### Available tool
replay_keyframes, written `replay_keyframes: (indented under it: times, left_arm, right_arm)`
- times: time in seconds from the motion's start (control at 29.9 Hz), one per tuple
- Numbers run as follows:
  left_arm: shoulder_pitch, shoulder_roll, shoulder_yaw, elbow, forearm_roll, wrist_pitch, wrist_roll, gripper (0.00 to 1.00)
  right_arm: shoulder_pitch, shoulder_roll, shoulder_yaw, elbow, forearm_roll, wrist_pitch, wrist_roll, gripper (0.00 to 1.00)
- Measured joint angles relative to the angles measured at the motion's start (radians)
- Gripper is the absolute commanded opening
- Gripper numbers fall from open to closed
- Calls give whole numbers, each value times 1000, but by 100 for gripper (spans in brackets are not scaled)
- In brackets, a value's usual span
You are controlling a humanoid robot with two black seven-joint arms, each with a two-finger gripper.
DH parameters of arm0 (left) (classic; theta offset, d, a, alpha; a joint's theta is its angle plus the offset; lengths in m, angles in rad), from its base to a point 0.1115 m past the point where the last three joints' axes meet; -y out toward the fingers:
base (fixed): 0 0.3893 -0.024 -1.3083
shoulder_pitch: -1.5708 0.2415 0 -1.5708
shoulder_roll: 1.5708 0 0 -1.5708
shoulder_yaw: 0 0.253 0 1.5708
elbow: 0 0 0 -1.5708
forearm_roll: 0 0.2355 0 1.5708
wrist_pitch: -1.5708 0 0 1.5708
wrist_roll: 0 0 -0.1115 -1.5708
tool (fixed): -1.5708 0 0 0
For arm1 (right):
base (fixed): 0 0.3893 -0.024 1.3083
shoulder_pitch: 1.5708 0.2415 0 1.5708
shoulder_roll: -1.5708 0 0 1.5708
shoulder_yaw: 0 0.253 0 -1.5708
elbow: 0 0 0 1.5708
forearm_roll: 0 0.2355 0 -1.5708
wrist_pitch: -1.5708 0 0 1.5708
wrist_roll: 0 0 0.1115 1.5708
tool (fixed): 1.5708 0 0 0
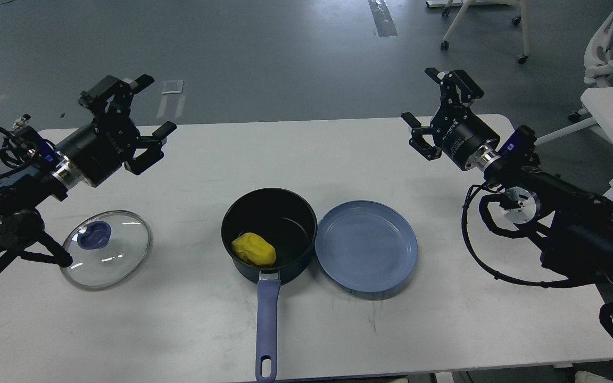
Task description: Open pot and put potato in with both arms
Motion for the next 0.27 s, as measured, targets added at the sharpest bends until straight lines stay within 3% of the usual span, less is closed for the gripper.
replay_keyframes:
  times: [0.27]
  left_arm:
    - [41,-54,-57,90,-25,-2,0,98]
  right_arm:
    - [-48,-10,17,-1,2,18,0,100]
